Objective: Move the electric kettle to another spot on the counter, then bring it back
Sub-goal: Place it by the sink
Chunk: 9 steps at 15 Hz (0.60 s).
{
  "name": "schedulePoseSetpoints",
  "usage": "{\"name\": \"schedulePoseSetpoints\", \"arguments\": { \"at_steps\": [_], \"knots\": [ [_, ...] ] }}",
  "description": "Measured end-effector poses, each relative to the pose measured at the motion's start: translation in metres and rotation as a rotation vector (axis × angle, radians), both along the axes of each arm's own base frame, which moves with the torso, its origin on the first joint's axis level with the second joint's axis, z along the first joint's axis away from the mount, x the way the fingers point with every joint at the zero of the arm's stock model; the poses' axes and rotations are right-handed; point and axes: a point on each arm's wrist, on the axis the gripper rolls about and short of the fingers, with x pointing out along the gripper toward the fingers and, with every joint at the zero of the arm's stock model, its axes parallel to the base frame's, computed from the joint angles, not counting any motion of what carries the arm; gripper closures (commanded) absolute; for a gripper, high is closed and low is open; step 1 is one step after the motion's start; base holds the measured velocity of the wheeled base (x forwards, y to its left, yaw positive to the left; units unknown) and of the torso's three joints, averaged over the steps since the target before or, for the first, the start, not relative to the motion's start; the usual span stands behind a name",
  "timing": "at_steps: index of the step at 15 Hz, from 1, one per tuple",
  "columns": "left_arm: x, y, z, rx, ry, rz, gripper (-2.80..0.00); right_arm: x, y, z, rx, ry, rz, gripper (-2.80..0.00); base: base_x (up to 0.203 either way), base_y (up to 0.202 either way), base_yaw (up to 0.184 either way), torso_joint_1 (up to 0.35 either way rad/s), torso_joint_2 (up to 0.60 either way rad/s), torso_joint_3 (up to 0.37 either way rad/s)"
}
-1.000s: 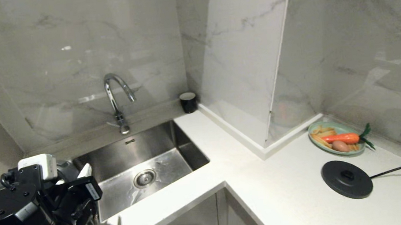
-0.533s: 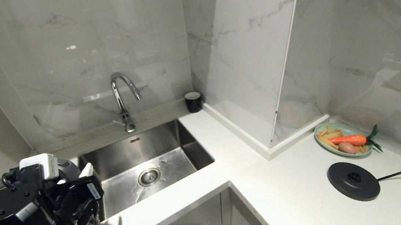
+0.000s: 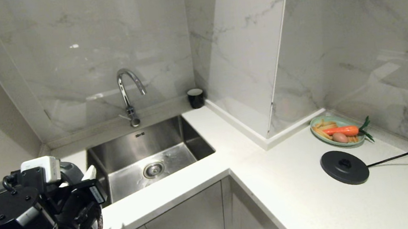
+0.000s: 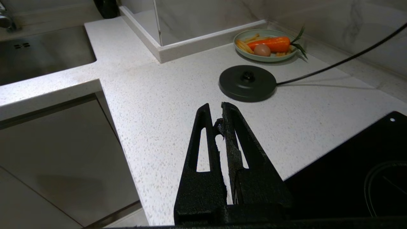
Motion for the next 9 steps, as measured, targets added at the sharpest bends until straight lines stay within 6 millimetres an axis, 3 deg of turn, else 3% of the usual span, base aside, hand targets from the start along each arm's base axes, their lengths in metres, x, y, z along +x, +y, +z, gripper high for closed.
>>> {"name": "schedulePoseSetpoints", "arguments": {
  "at_steps": [9],
  "knots": [
    [0.0049, 0.0001, 0.0018, -0.010, -0.012, -0.035, 0.00, 0.0000, 0.0000, 0.0000, 0.000, 0.000, 0.000, 0.00, 0.000, 0.000, 0.000, 0.000, 0.00, 0.000]
  ]
}}
